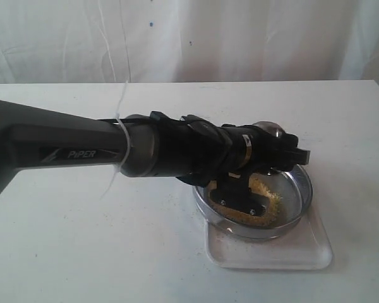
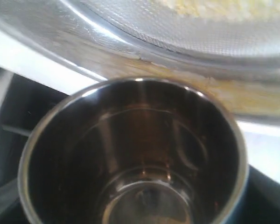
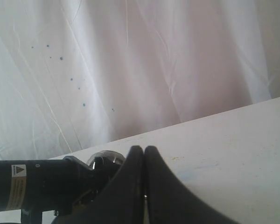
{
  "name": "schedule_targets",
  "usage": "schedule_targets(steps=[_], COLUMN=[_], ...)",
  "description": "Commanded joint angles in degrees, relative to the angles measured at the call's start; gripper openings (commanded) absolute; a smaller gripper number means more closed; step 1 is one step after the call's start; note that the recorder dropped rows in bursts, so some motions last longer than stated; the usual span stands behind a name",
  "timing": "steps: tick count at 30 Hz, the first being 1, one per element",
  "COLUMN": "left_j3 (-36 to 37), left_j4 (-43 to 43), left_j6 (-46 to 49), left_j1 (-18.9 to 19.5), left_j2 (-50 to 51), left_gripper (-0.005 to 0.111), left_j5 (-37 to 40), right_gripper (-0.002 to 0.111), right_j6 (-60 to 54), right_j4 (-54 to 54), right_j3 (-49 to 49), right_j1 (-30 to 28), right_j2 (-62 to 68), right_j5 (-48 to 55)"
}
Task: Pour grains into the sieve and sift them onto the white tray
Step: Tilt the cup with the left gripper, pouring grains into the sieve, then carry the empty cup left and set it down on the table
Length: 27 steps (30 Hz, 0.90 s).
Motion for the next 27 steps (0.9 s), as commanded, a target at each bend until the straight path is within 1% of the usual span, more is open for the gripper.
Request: schedule_targets(steps=[1, 3, 6, 10, 13, 15, 18, 20, 22, 24, 27], left_j3=[0.04, 0.04, 0.16, 2.51, 6.69, 10.78, 18.76, 23.86, 29.48, 34.47, 41.58], left_j4=[-18.61, -27.3, -35.24, -36.87, -36.17, -35.73, -35.87, -36.15, -37.67, -42.03, -52.06], left_j6=[-14.55, -21.65, -31.62, -48.65, -57.47, -58.76, -59.4, -61.45, -63.51, -63.62, -64.17], left_j1=[0.04, 1.19, 3.95, 9.02, 12.29, 14.26, 17.9, 20.57, 24.08, 27.81, 34.28], left_j2=[-1.04, -2.04, -3.68, -7.86, -11.85, -14.63, -19.47, -22.22, -24.83, -26.7, -28.0], left_gripper=[0.0, 0.0, 0.0, 0.0, 0.0, 0.0, 0.0, 0.0, 0.0, 0.0, 0.0], left_j5=[-1.75, -4.46, -12.31, -24.9, -27.9, -28.66, -30.3, -33.14, -36.98, -41.5, -48.45], right_gripper=[0.0, 0.0, 0.0, 0.0, 0.0, 0.0, 0.0, 0.0, 0.0, 0.0, 0.0], right_j6=[-0.03, -0.03, -0.03, -0.03, -0.03, -0.03, -0.03, -0.03, -0.03, -0.03, -0.03], right_j4=[-0.23, -0.23, -0.23, -0.23, -0.23, -0.23, -0.23, -0.23, -0.23, -0.23, -0.23], right_j3=[0.11, 0.11, 0.11, 0.11, 0.11, 0.11, 0.11, 0.11, 0.11, 0.11, 0.11], right_j1=[-0.22, -0.22, -0.22, -0.22, -0.22, -0.22, -0.22, -0.22, -0.22, -0.22, -0.22], right_j2=[0.05, 0.05, 0.05, 0.05, 0.05, 0.05, 0.05, 0.05, 0.05, 0.05, 0.05], right_j5=[-0.34, -0.34, -0.34, -0.34, -0.34, -0.34, -0.34, -0.34, -0.34, -0.34, -0.34])
